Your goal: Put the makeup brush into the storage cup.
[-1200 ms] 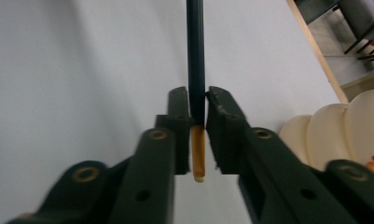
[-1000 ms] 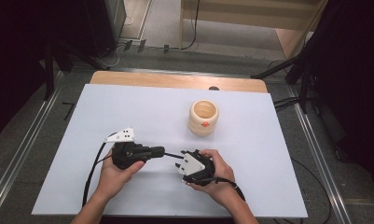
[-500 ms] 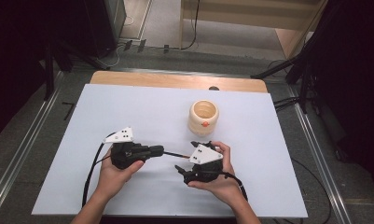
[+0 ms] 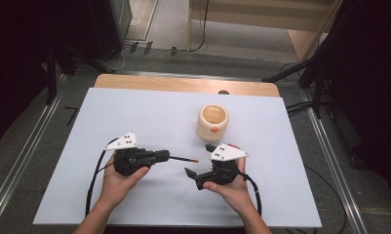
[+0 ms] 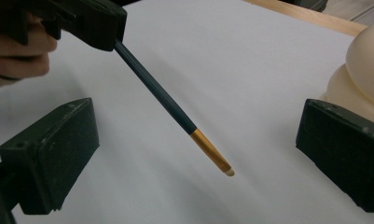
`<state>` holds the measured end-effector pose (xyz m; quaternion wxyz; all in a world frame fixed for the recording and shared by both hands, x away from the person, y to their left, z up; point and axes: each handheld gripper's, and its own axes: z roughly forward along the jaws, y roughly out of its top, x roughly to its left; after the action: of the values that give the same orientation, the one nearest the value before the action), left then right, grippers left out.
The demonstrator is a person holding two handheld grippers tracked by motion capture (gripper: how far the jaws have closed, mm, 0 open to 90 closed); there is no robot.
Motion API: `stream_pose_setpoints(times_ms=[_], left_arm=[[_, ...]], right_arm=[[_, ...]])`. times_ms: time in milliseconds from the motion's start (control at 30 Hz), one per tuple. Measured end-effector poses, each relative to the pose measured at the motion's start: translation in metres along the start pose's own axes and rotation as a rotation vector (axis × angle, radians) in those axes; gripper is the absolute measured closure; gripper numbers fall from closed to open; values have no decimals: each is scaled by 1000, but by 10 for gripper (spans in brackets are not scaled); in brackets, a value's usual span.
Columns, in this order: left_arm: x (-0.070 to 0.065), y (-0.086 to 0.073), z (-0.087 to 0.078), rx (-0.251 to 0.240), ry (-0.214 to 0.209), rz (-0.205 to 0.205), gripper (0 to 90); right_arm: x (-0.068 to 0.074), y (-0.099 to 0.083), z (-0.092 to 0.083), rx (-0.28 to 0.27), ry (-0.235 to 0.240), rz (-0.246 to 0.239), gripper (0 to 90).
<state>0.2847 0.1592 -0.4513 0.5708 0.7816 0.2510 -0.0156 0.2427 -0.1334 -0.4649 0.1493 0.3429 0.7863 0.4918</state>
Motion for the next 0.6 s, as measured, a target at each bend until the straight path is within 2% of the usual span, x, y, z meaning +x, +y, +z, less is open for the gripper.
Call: stream_pose_setpoints(times_ms=[267, 400, 600], left_arm=[[-2, 1, -3, -32, 25, 9, 869], [-3, 1, -4, -50, 40, 14, 869], [-5, 2, -8, -85, 57, 18, 870]], right_arm=[[-4, 1, -4, -78, 44, 129, 0], [-3, 0, -2, -81, 42, 162, 0], [-3, -1, -1, -108, 57, 247, 0]])
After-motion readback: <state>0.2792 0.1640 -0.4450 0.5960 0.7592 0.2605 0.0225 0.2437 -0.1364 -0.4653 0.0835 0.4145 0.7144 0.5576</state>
